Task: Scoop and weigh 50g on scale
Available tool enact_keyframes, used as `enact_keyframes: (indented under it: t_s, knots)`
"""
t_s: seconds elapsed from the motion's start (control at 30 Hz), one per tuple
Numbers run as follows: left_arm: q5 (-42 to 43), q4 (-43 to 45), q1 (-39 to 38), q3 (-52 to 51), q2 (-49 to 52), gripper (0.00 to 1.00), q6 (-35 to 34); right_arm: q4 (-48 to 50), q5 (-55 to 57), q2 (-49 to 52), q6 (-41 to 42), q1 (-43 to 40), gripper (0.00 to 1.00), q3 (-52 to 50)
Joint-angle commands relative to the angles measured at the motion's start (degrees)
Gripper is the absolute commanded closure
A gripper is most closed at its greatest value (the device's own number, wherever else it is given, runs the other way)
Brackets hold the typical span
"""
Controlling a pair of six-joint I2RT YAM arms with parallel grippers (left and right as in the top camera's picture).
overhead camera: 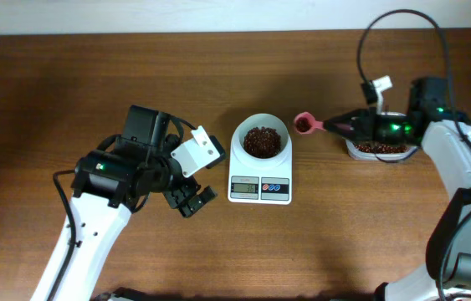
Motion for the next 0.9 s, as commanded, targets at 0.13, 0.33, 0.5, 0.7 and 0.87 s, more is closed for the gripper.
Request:
enact_keyframes:
  t_s: [0.13, 0.33, 0.5, 0.7, 0.87]
  knots:
    - [0.8, -0.1, 0.2, 0.9, -0.7, 0.01, 1.1, 5.9, 4.5, 0.3, -0.3, 8.1, 0.96, 0.7]
    - [0.8, -0.1, 0.2, 0.9, -0.7, 0.01, 1.1, 11.1, 15.6, -0.4, -5.1, 12.7, 0.96, 0.8]
    - [0.9, -0.1, 0.2, 0.9, -0.7, 0.01, 1.1, 10.9, 23.5, -4.0, -8.2, 16.0, 0.96, 1.0]
    - [0.8, -0.1, 0.2, 0.9, -0.7, 0.01, 1.1, 10.8, 42.6, -10.6, -10.2, 23.4, 0.96, 1.0]
    - [0.8, 0.0, 0.2, 0.9, -0.7, 0.01, 1.1, 10.8, 48.5, -14.4, -11.5, 26.6, 0.96, 1.0]
